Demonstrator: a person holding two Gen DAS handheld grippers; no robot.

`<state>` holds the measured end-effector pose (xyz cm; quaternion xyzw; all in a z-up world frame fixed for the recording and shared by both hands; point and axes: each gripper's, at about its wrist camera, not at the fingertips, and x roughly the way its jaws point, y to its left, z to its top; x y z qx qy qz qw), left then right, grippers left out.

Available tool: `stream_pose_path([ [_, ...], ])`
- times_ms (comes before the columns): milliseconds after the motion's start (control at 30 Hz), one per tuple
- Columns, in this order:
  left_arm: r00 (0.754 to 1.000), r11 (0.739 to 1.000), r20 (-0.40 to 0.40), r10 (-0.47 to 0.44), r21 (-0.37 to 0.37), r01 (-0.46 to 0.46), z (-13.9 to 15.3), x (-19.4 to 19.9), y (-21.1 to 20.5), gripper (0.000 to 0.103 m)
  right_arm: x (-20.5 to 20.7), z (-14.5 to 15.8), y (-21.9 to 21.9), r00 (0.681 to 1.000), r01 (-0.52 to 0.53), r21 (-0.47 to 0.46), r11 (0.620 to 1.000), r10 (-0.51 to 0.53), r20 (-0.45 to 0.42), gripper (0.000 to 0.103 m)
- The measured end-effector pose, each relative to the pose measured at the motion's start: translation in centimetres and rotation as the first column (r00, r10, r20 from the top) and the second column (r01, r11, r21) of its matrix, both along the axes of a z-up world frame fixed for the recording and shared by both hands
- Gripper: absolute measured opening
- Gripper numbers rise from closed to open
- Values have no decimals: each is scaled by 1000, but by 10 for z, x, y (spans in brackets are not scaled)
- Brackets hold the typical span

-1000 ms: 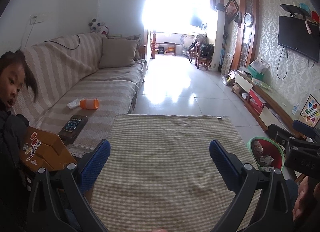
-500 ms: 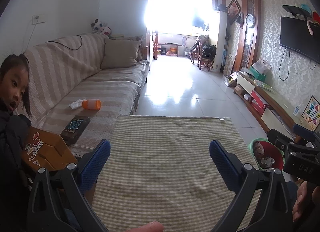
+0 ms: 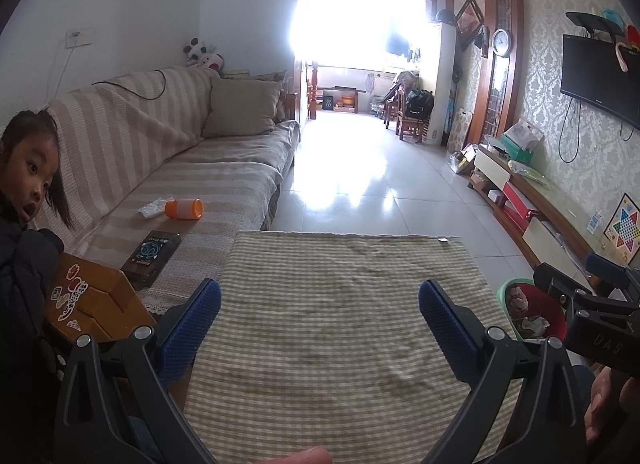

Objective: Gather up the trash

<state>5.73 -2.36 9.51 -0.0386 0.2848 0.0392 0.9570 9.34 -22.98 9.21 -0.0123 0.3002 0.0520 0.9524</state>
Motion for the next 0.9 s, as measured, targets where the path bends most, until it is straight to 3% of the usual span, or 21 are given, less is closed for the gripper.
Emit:
stream_pose_path([
  [667,999,1000,35,-7,-5,8,7,-8,-4,95,1,-2,-1,1000,0,0,1000,0,-7,98],
  [900,1000,1000,12,2,4,-2,4,-3,-6,95,1,-4,1,1000,0,-2,1000,0,-6,98],
])
